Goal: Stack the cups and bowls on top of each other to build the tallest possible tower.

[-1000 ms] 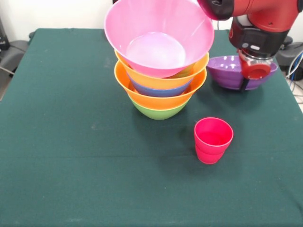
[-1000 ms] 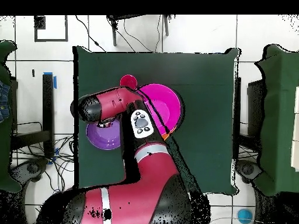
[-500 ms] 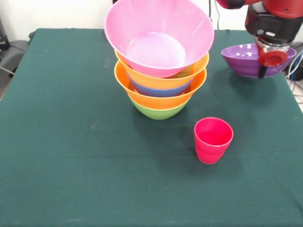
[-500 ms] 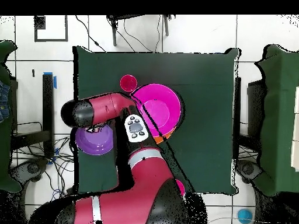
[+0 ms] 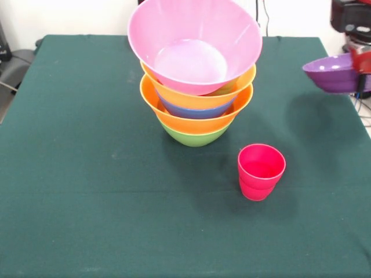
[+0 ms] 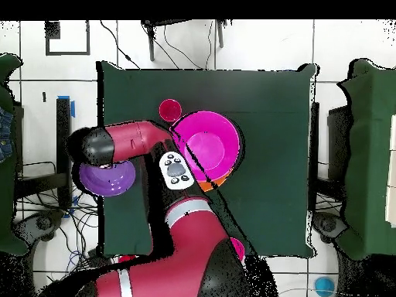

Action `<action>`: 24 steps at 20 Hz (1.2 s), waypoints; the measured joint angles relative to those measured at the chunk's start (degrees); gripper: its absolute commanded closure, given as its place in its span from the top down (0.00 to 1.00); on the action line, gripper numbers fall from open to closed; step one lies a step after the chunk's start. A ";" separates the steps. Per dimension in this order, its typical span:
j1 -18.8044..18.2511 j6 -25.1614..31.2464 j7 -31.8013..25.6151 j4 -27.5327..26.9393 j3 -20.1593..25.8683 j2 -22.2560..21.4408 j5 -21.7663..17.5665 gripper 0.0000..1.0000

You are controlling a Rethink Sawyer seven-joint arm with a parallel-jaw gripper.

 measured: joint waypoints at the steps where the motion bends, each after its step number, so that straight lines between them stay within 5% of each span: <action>1: -0.01 -0.46 0.00 0.01 0.31 -0.24 0.49 0.00; 15: 0.15 -1.75 0.00 -2.19 0.83 -6.57 3.23 0.00; 24: 0.08 5.73 0.00 -7.18 -0.35 -10.50 2.74 0.00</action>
